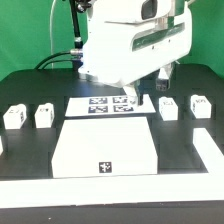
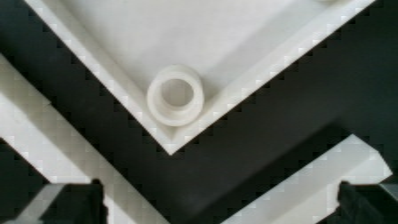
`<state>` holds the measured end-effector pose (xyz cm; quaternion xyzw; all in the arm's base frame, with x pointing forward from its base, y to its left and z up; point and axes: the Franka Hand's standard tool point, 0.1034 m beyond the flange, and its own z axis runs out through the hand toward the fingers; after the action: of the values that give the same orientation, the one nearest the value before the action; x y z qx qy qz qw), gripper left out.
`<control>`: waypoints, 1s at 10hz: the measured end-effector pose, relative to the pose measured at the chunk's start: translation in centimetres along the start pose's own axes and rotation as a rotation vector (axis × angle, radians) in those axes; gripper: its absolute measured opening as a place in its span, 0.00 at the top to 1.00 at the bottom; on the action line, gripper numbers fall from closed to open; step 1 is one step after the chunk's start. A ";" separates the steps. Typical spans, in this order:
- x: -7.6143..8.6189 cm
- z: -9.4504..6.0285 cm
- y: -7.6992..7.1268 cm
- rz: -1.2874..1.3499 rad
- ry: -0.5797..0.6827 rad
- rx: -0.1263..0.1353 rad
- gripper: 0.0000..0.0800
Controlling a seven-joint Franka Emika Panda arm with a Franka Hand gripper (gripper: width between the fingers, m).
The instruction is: Assemble one leg
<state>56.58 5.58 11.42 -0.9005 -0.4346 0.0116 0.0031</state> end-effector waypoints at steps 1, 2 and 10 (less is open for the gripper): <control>0.0 0.0 0.0 0.000 0.000 0.000 0.19; 0.0 0.0 0.0 0.000 0.000 0.000 0.19; 0.0 0.0 0.0 0.000 0.000 0.000 0.19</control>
Offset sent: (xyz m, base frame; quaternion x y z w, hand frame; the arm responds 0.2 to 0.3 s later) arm 0.0000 0.0000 0.0000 0.0000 0.0000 0.0000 1.0000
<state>56.57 5.58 11.40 -0.9005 -0.4346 0.0118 0.0032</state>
